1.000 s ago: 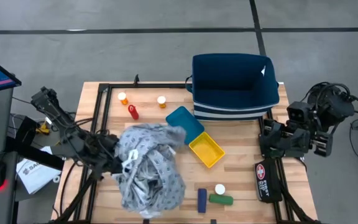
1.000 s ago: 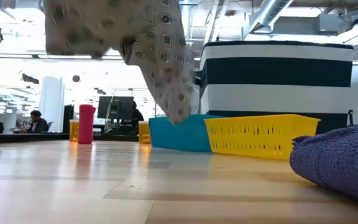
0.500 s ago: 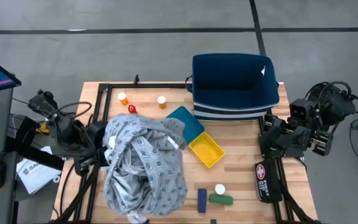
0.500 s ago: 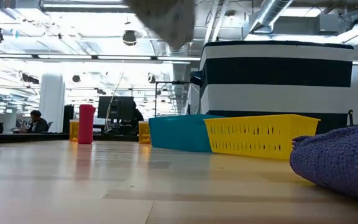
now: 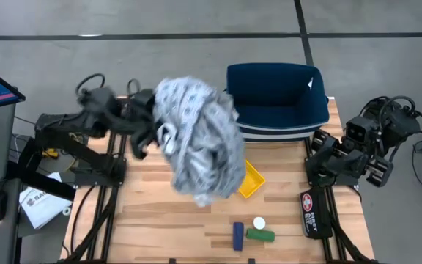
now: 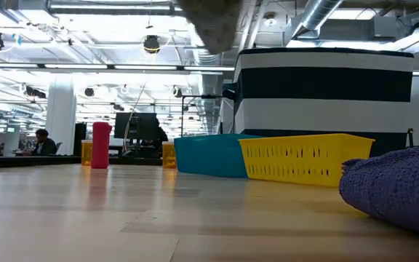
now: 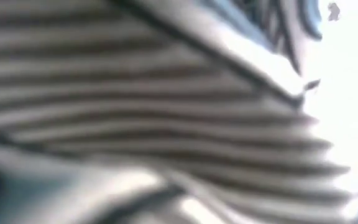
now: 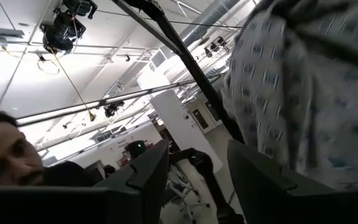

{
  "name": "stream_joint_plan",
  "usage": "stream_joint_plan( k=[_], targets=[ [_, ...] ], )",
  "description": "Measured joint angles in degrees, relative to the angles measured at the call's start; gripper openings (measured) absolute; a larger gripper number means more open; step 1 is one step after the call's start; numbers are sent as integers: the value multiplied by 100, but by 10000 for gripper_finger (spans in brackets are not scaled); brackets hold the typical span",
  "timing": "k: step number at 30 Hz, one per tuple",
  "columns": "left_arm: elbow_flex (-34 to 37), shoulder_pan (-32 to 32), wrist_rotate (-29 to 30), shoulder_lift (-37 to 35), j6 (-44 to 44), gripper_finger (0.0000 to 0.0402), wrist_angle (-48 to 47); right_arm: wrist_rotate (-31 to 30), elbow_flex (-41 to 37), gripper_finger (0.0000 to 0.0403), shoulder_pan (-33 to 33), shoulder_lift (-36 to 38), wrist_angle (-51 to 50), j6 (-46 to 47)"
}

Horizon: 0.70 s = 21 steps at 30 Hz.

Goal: Pick & Place Medicine items
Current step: Put the gray patient gown into the blue laundry organizer

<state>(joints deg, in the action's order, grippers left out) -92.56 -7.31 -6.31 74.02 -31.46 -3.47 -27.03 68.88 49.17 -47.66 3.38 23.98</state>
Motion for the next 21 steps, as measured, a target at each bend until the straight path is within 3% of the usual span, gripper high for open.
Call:
stream_joint_plan(
  k=[3, 7, 11, 14, 21],
  targets=[
    [-378, 592, -640, 480, 83, 27, -18, 2, 0, 162, 0, 7, -2, -199],
    [-776, 1156, -1054, 1155, 79, 27, 70, 9, 0, 162, 0, 4, -77, -376],
    [-1175, 1550, -1510, 1796, 3, 27, 843, 9, 0, 162, -2, 9, -139, -476],
    [-1467, 1795, -1552, 2173, -35, 27, 1419, 9, 0, 162, -2, 13, -136, -513],
    [-1917, 2207, -1583, 2876, 150, 27, 1690, 4, 0, 162, -2, 12, -118, -516]
  ],
)
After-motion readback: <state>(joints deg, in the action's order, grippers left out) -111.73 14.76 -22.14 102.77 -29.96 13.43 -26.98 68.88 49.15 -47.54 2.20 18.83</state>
